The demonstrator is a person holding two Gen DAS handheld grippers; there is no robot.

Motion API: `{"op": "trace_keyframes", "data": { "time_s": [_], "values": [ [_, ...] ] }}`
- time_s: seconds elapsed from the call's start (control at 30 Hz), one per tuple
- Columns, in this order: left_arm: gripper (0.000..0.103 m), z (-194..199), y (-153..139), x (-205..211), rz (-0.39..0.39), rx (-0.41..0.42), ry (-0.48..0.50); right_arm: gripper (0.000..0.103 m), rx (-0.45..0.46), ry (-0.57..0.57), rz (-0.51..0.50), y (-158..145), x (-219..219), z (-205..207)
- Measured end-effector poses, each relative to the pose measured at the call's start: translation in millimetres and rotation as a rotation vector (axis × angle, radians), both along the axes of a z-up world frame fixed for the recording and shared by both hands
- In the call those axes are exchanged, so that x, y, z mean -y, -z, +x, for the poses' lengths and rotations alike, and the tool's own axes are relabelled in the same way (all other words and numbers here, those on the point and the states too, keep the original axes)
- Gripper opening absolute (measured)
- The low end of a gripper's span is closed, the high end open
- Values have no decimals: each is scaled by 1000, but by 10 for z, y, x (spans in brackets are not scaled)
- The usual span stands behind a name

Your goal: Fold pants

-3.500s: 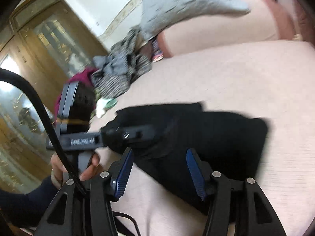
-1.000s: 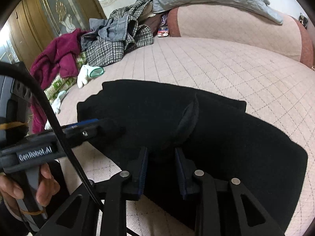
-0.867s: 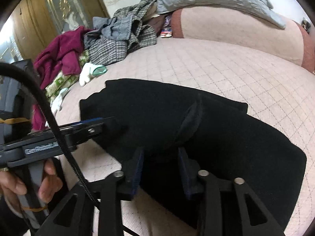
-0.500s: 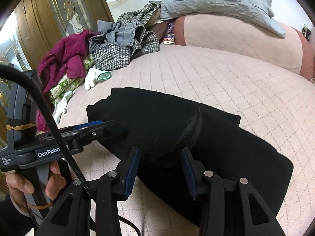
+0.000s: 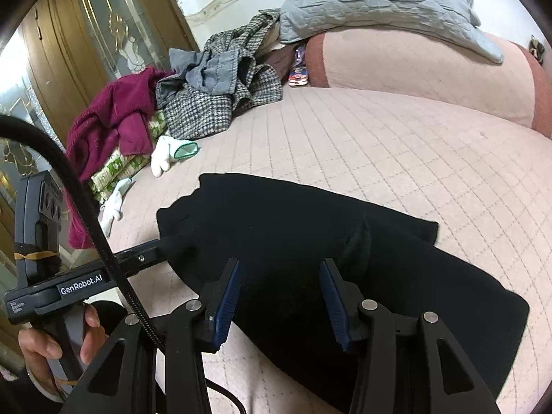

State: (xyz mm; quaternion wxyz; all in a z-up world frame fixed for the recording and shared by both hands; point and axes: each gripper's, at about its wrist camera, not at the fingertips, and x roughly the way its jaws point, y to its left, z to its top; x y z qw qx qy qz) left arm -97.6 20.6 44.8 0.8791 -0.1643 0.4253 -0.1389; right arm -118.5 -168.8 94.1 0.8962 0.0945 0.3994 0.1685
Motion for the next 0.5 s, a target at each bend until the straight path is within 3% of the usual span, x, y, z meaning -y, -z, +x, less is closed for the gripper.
{"op": "trace_keyframes", "data": {
  "time_s": [0.5],
  "values": [
    [48,47,185,-216,-127,-105,-68,49,8,-165,-88,4,-421,579]
  ]
}}
